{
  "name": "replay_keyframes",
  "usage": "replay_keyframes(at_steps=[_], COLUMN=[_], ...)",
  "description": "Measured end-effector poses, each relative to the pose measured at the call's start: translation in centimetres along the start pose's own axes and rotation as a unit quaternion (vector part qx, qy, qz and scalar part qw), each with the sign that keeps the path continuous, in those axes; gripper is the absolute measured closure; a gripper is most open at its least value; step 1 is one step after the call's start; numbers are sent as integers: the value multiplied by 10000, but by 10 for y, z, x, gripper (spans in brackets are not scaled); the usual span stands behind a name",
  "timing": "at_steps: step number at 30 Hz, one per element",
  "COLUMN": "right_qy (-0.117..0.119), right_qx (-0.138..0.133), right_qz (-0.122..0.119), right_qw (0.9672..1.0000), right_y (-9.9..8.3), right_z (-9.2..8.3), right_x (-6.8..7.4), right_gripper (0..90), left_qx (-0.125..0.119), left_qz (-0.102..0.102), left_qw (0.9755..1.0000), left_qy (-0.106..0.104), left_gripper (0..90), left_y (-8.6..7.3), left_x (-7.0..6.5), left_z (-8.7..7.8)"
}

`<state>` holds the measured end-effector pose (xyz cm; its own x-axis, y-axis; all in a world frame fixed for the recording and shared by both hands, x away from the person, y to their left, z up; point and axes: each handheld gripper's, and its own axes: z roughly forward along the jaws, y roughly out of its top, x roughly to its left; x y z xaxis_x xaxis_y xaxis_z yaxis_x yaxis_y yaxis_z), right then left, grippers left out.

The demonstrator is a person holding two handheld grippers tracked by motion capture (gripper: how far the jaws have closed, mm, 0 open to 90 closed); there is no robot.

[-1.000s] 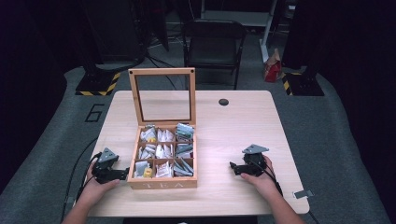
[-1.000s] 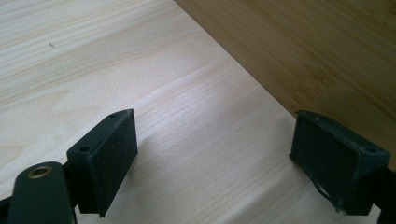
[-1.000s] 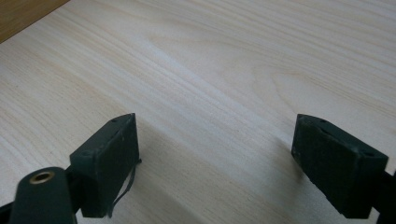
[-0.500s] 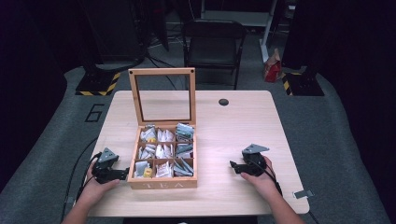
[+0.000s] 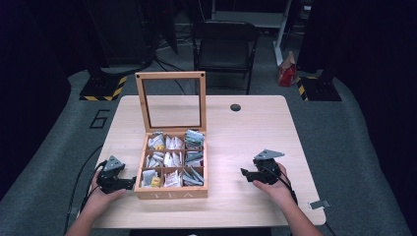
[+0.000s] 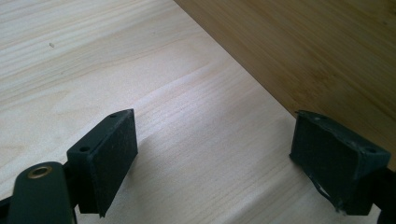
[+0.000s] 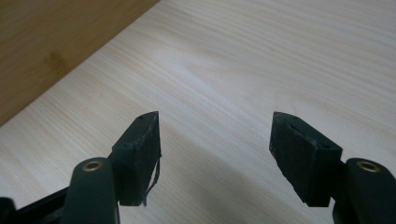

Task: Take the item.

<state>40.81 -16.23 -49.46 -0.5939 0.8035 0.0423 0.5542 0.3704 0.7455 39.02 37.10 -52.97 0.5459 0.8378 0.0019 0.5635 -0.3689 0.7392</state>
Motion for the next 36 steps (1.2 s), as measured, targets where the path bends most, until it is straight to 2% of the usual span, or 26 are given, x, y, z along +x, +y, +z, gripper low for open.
replay_keyframes(at_steps=[5, 10, 11, 12, 18, 32, 36], right_qy=[38, 66, 115, 113, 108, 192, 217], right_qx=[-75, -110, -123, -121, -134, -211, -218], right_qz=[36, -84, 15, -71, -27, -166, -140], right_qw=[10000, 9999, 9999, 9998, 9998, 9995, 9994], right_y=[6, 12, 14, 15, 21, 32, 35], right_z=[-7, -13, -15, -16, -18, -27, -28], right_x=[0, 0, 2, 2, 6, 11, 13], right_gripper=[334, 333, 334, 334, 339, 350, 353], left_qx=[-8, -7, -6, -10, -7, -8, -6], left_qz=[-12, -10, -9, -33, -19, -17, -5], left_qw=[10000, 10000, 10000, 10000, 10000, 10000, 10000], left_qy=[0, -1, 0, -12, -5, -1, 1], left_gripper=[142, 142, 142, 142, 142, 142, 142], left_y=[0, 0, 0, 0, 0, 0, 0], left_x=[0, 0, 0, 0, 0, 0, 0], left_z=[0, 0, 0, 0, 0, 0, 0])
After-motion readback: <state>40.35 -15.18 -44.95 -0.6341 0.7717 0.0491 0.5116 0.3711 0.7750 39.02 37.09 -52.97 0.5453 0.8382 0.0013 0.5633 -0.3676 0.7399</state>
